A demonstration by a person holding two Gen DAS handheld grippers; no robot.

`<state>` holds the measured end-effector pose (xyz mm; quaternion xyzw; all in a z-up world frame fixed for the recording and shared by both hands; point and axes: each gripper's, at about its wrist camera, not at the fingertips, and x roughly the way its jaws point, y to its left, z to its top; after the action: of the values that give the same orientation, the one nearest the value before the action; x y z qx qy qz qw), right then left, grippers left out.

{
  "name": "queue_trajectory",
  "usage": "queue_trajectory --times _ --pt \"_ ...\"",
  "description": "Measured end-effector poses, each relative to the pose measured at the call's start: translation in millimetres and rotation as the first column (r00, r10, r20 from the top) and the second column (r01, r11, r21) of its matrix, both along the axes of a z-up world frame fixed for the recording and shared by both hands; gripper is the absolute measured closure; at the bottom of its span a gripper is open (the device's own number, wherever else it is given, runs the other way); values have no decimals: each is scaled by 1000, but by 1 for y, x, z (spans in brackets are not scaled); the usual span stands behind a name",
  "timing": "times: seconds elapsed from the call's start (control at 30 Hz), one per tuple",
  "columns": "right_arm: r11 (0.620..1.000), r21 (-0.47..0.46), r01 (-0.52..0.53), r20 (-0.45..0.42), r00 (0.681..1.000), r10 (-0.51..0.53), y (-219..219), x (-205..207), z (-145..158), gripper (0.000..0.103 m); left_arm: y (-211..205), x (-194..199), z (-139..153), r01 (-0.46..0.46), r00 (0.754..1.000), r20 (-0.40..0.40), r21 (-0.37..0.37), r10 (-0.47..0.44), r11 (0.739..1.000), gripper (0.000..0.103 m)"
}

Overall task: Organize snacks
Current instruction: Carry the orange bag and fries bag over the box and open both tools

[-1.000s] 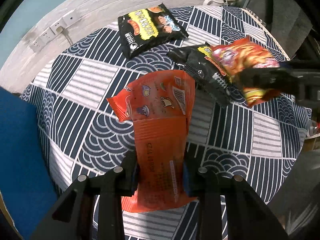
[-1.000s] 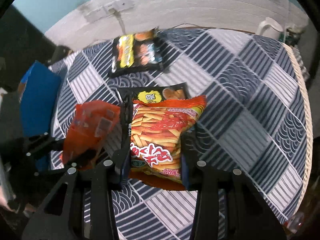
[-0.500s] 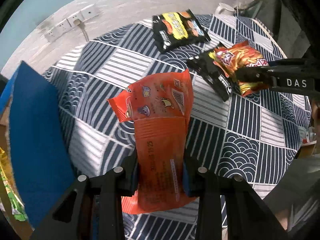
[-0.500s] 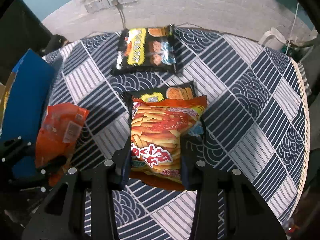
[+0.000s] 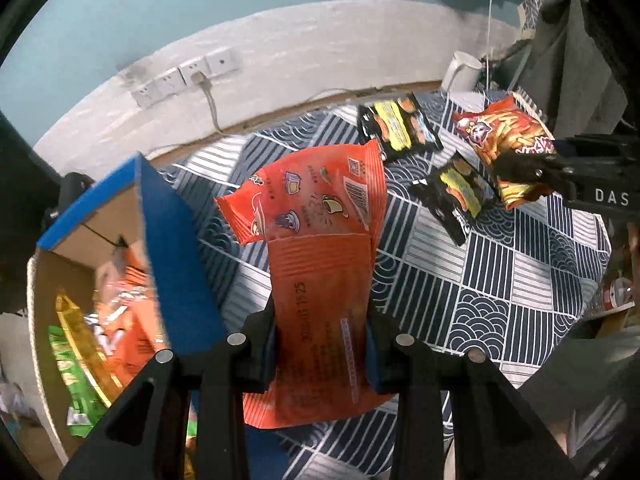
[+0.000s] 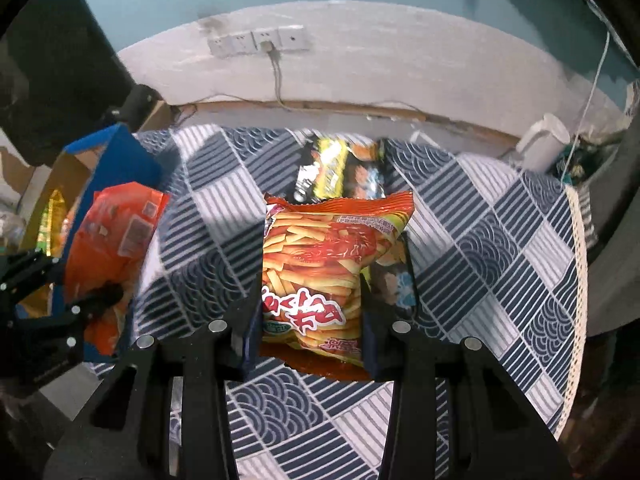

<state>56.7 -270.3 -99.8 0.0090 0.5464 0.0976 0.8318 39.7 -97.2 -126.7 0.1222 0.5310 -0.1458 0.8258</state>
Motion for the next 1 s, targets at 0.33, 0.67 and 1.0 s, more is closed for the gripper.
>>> queue_trajectory --times 0.33,0.67,1.0 --pt "994 30 -101 77 992 98 47 -7 46 64 40 -9 36 -44 997 69 -8 44 999 69" --pt "980 37 -193 102 977 189 106 -6 67 64 105 -19 52 -108 988 112 4 107 994 69" --pt "958 51 -283 83 957 278 168 -6 63 64 171 -31 50 -202 971 131 8 199 979 68"
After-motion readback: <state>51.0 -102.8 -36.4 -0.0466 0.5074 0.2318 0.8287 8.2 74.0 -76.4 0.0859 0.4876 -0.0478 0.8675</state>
